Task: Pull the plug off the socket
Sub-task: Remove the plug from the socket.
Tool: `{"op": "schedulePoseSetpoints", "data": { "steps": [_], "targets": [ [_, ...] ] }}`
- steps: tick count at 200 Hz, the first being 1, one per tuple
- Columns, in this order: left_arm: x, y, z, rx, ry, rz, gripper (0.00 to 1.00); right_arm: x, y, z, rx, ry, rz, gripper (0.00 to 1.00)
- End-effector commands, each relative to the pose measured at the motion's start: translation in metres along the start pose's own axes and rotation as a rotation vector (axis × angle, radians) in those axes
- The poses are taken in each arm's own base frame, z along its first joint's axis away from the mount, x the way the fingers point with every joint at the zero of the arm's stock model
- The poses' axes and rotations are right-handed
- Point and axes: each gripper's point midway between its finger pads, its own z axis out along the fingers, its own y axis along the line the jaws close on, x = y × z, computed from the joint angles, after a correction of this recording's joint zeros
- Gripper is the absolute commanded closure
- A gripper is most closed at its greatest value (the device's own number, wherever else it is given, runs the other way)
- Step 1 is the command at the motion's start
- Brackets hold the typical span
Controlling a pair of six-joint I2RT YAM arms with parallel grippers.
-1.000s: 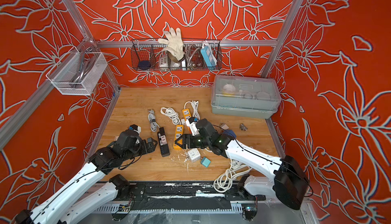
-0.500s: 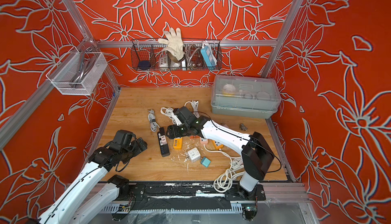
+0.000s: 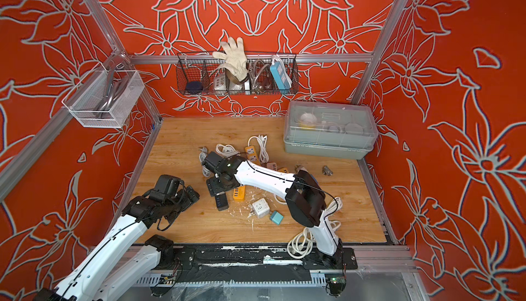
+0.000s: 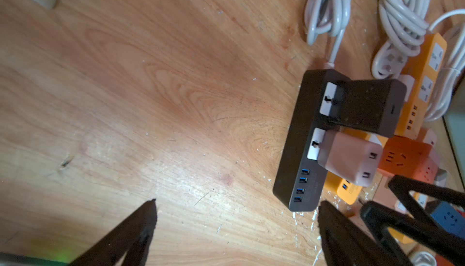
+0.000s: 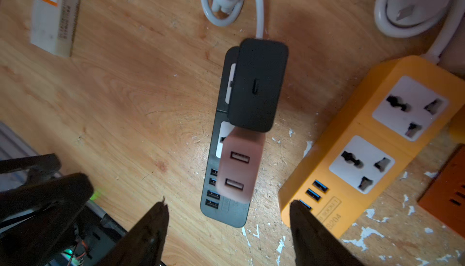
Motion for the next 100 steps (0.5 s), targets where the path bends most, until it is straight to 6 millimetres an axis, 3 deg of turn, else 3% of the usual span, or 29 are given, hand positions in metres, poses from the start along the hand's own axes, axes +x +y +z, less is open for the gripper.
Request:
{"op": "schedulePoseSetpoints", "data": {
  "steps": [1, 46, 100],
  "targets": [
    [-0.004, 0.028, -0.007, -0.122, -0.047, -0.061, 0.01, 0.001, -0.021, 0.003, 0.156, 0.032, 0.026, 0.23],
    [-0.005, 0.032, -0.013, -0.129, -0.065, -0.06, 0.01, -0.004, -0.02, 0.02, 0.204, 0.076, 0.022, 0.44],
    [-0.001, 0.024, -0.009, -0.085, -0.037, -0.049, 0.01, -0.001, -0.024, 0.021, 0.233, 0.104, 0.002, 0.57]
  ]
}}
